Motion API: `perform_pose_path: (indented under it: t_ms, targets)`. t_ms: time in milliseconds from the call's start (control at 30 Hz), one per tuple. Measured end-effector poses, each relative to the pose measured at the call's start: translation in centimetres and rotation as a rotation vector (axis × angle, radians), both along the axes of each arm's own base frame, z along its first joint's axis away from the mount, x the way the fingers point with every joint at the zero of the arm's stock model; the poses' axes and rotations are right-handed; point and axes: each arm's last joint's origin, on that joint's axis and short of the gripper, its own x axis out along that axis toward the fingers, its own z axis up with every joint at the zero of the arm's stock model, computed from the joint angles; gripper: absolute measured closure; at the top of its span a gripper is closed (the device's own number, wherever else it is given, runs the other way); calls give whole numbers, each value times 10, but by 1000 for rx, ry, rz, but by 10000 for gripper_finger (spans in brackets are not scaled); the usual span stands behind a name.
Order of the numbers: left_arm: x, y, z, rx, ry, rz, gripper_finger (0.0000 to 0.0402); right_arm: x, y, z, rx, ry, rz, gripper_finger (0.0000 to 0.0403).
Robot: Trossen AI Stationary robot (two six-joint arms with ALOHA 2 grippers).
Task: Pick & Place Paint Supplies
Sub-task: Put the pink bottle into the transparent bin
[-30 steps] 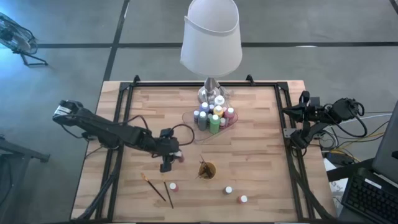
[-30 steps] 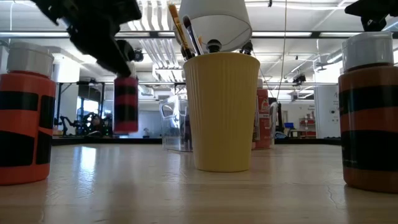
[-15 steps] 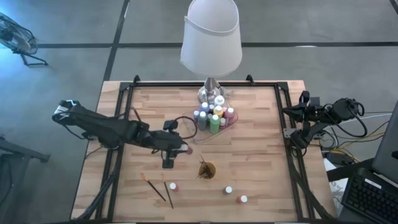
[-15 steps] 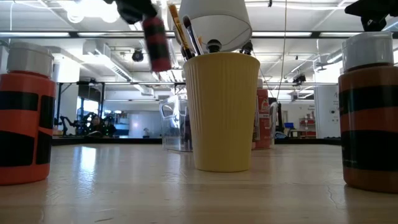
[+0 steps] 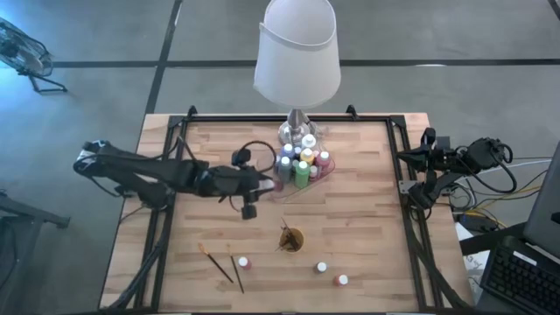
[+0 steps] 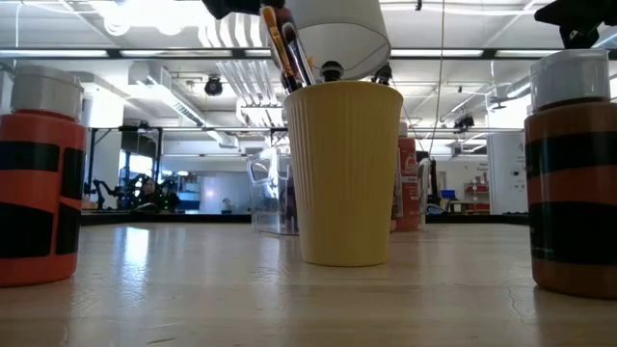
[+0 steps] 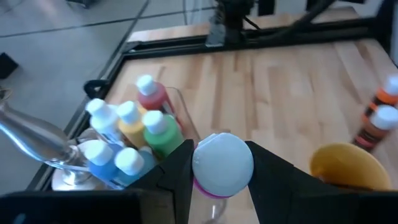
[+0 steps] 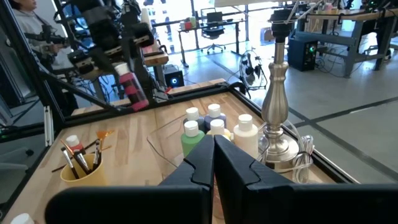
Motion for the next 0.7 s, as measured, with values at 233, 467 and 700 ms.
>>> perform_pose_path:
  t_ms: [233, 467, 700]
  targets:
    - [13, 18, -8, -17, 2, 61, 271, 0, 0, 0, 0, 0, 0, 394]
    - [33, 28, -26, -25, 44, 64, 270, 0, 0, 0, 0, 0, 0, 394]
    - [48, 41, -45, -36, 103, 88, 269, 0, 0, 0, 0, 0, 0, 394]
